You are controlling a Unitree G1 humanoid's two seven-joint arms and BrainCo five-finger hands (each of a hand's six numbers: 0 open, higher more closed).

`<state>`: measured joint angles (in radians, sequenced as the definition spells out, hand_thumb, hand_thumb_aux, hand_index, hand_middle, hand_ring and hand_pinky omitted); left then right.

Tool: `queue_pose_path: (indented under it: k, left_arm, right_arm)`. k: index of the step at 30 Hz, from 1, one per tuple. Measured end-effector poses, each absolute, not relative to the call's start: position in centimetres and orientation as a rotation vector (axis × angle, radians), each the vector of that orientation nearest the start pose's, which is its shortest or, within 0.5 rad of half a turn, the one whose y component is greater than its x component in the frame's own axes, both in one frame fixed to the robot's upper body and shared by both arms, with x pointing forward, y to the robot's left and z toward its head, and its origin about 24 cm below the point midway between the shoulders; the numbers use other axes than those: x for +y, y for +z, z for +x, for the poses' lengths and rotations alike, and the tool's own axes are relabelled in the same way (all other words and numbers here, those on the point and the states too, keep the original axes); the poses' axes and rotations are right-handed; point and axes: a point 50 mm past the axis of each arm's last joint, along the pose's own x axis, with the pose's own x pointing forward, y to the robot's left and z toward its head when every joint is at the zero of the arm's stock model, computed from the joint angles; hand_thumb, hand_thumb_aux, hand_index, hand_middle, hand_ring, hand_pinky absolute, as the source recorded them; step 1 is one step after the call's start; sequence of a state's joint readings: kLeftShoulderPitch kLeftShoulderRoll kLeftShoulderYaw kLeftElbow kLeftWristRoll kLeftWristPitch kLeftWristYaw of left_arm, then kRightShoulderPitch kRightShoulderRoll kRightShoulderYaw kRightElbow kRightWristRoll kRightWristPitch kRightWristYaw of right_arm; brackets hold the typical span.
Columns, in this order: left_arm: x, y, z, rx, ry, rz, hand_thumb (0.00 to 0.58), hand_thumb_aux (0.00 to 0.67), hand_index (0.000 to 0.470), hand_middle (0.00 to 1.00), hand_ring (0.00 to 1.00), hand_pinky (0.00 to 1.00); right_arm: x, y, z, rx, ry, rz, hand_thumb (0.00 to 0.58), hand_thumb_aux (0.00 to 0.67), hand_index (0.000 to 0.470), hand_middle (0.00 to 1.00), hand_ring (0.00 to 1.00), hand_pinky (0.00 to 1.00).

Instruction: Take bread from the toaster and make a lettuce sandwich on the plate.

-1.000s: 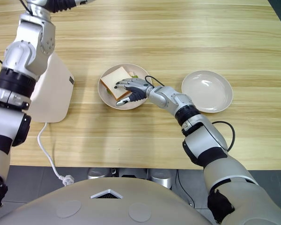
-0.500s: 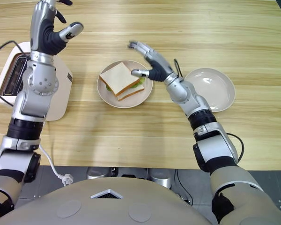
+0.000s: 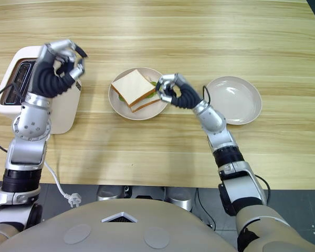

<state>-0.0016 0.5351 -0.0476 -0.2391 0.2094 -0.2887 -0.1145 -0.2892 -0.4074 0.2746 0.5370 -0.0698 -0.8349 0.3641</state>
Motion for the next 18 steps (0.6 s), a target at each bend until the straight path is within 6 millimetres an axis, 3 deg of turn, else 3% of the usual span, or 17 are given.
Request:
queue_pose_path:
  k: [4,9,13,18]
  left_arm:
    - [18.4,9.2,22.7,-0.309,-0.525,0.871,0.58,0.67,0.46,1.0,1.0,1.0]
    - [18.0,4.1,22.9,-0.154,-0.734,1.124,0.58,0.67,0.46,1.0,1.0,1.0]
    - [17.8,2.3,23.7,-0.119,-0.794,1.231,0.58,0.67,0.46,1.0,1.0,1.0]
    - [16.5,0.8,24.5,-0.144,-0.831,1.306,0.58,0.67,0.46,1.0,1.0,1.0]
  right_arm:
    - [-15.1,3.7,26.1,-0.35,0.877,-0.703,0.58,0.67,0.46,1.0,1.0,1.0]
    - [-12.5,1.3,25.0,-0.296,1.033,-0.849,0.58,0.67,0.46,1.0,1.0,1.0]
    - [-11.8,0.1,25.3,-0.263,1.044,-0.924,0.58,0.67,0.46,1.0,1.0,1.0]
    - [-11.0,0.0,26.5,-0.288,1.02,-0.999,0.58,0.67,0.46,1.0,1.0,1.0]
